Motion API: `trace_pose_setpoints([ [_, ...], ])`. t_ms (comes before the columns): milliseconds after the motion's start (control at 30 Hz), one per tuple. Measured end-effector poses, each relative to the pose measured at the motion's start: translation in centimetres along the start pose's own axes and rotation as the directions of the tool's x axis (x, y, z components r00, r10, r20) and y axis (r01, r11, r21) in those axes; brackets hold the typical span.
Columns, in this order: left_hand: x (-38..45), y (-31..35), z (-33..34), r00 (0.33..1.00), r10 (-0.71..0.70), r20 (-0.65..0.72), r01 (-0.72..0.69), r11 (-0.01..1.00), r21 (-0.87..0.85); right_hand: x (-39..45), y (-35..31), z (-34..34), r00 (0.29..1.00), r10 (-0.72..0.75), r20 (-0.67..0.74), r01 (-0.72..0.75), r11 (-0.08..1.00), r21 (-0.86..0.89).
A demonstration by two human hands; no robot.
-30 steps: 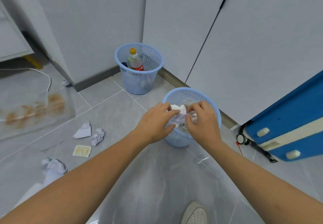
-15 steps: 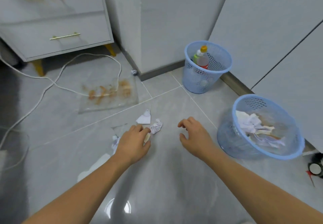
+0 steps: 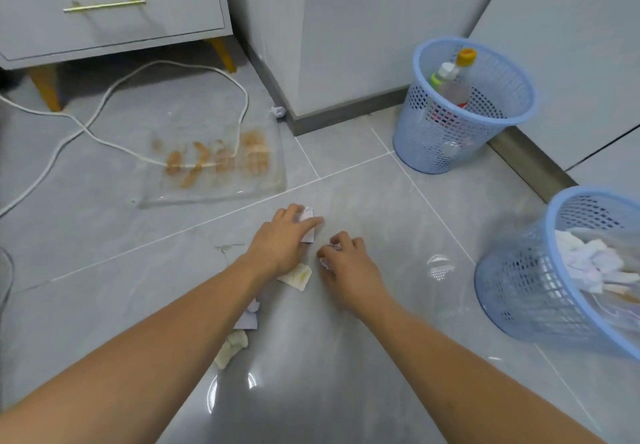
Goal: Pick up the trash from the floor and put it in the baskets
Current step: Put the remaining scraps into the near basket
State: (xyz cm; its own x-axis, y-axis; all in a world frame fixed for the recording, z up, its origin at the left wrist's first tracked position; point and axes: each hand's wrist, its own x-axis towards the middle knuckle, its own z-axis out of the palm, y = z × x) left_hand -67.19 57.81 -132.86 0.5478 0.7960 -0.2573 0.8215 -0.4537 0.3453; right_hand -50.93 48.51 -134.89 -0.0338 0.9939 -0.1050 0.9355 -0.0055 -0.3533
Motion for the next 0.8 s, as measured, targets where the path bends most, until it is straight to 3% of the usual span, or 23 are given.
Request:
trace_pose_setpoints([
  [67, 0.4, 0.0, 0.8, 1.0, 0.011, 0.023, -0.012, 0.999, 0.033, -0.3, 1.0, 0.0, 1.0, 0.01, -0.018, -0.01, 1.0, -0.018],
  [233, -0.4, 0.8, 1.0, 0.993, 0.034, -0.109, -0.045, 0.993, -0.106, -2.1, 3.3, -2.3, 0.995, 0.047, -0.09, -0.044, 0.998, 0.035],
  [367, -0.5, 3.9, -0.9, 0.965, 0.151, -0.216, -0.176, 0.979, -0.101, -5.1, 3.3, -7.7, 0.97, 0.08, -0.231, -0.059, 0.994, 0.097],
  [700, -1.7, 25.4, -9.5, 0.792, 0.457, -0.405, -0.57, 0.791, -0.222, -16.0, 8.8, -24.4, 0.802, 0.162, -0.575, -0.164, 0.985, 0.049],
  [800, -2.1, 31.3, -9.5, 0.751, 0.533, -0.389, -0.636, 0.742, -0.211, -19.0, 11.9, -26.7, 0.744, 0.226, -0.629, -0.241, 0.968, 0.062],
])
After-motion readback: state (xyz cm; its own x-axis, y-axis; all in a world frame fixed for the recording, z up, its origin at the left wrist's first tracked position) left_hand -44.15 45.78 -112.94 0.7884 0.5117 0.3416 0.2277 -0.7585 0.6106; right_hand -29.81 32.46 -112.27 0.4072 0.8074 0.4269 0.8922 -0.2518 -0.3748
